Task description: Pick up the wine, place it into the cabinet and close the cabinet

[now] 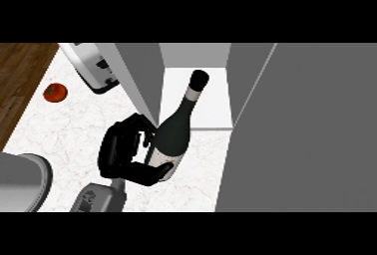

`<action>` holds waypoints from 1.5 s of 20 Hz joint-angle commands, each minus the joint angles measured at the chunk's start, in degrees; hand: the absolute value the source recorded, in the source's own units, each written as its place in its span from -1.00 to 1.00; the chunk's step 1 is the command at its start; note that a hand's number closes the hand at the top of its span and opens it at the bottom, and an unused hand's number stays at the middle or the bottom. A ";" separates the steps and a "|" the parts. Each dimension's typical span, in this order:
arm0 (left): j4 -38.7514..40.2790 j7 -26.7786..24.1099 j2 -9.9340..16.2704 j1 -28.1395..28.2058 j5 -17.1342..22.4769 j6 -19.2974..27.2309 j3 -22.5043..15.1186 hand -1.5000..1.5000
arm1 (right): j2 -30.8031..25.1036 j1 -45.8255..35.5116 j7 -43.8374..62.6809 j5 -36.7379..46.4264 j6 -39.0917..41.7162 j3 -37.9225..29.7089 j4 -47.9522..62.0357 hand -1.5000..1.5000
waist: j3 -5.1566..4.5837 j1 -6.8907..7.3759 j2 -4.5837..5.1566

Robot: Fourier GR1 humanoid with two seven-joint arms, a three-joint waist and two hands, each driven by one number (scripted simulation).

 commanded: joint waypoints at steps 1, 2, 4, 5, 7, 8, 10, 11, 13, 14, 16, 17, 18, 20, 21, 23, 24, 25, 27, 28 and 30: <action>-4.23 7.25 -0.05 -4.38 3.72 7.33 -4.73 1.00 | -0.95 -0.63 4.98 -7.07 0.19 -3.15 -4.06 -1.00 | -0.02 -0.37 0.09; -6.87 9.80 -0.05 -5.15 2.84 9.00 -5.72 1.00 | 0.51 2.49 1.28 -5.93 0.86 -2.23 -4.07 -1.00 | 0.01 -0.15 0.14; -11.37 13.97 -0.05 -4.25 1.66 9.96 -5.82 1.00 | -0.50 1.33 3.90 -5.75 0.56 -2.42 -4.62 -1.00 | -0.01 0.03 0.08; -7.93 14.65 -0.05 -9.76 3.13 15.93 -8.03 1.00 | -0.68 -0.22 6.61 -4.41 -0.99 -1.57 -6.27 -1.00 | -0.04 -0.72 0.03; -8.51 17.66 -0.05 -13.48 2.82 19.00 -8.47 1.00 | 0.52 3.31 4.75 -4.10 -0.01 0.21 -7.32 -1.00 | 0.00 -0.80 0.11; -10.46 18.35 -0.05 -10.61 1.41 17.63 -9.61 1.00 | 0.75 4.15 1.67 -4.85 0.85 -1.18 -5.54 -1.00 | -0.01 -0.18 0.19; -8.50 24.29 -0.05 -19.59 1.30 22.69 -7.49 1.00 | -0.89 0.35 3.28 -6.59 0.90 -3.37 -3.63 -1.00 | 0.01 -0.61 0.16; -7.60 24.60 -0.05 -19.31 1.62 21.70 -7.30 1.00 | 0.02 1.01 3.87 -4.99 0.09 -1.26 -4.79 -1.00 | -0.02 -0.46 0.18; -3.53 23.76 -0.05 -23.82 4.12 26.45 -8.31 1.00 | 0.80 3.39 0.82 -3.95 0.95 -0.55 -4.22 -1.00 | -0.01 -0.72 0.32; -4.94 27.15 -0.05 -22.95 4.01 25.31 -7.29 1.00 | -0.68 2.14 4.53 -5.41 0.53 -1.92 -7.12 -1.00 | -0.02 -0.73 0.16; 0.70 24.44 -0.05 -28.58 4.39 27.05 -6.08 1.00 | 0.49 3.12 0.74 -5.35 1.33 -1.62 -4.26 -1.00 | -0.01 -0.81 0.36; -2.60 23.62 -0.05 -24.36 1.95 27.71 -8.01 1.00 | 1.90 7.49 0.44 -5.06 1.37 -0.34 -6.86 -1.00 | 0.01 -0.49 0.26; 2.97 22.76 -0.05 -29.59 4.13 29.41 -7.16 1.00 | -0.90 0.81 3.09 -7.80 1.16 -4.21 -4.94 -1.00 | -0.02 -1.07 0.31; 5.73 21.20 -0.05 -29.40 3.86 28.09 -6.02 1.00 | -0.47 2.14 1.59 -8.42 2.01 -4.30 -4.36 -1.00 | -0.01 -0.88 0.38; 6.30 20.38 -0.05 -30.63 3.81 29.00 -6.87 1.00 | 0.39 5.68 -0.23 -6.26 2.67 -2.55 -5.68 -1.00 | 0.00 -0.84 0.38; 6.49 22.29 -0.05 -32.33 2.42 28.27 -4.82 1.00 | -0.08 6.00 2.54 -6.77 1.99 -2.90 -7.90 -1.00 | 0.00 -0.82 0.26; 9.52 23.55 0.30 -35.60 -0.92 28.35 -4.80 1.00 | 1.17 2.37 2.32 -2.91 0.10 1.00 -4.95 -1.00 | -0.03 -0.74 0.26; 11.64 18.49 -0.05 -33.21 -0.74 26.63 -4.93 1.00 | -1.55 -1.82 3.36 -7.41 1.36 -4.20 -2.08 -1.00 | -0.04 -0.75 0.35; 11.92 16.77 -0.04 -32.25 -1.87 27.74 -6.23 1.00 | -1.27 -2.46 2.09 -8.32 2.09 -4.31 0.53 -1.00 | -0.04 -0.43 0.33; 15.22 15.71 -0.04 -34.10 -1.71 28.26 -5.90 1.00 | -0.83 4.87 -2.50 -8.75 4.78 -5.98 -2.69 -1.00 | 0.03 -0.84 0.46; 14.75 16.46 -0.05 -33.70 -0.63 29.80 -8.76 1.00 | 0.61 1.49 0.68 -4.91 1.50 -1.63 -1.57 -1.00 | -0.04 -0.51 0.32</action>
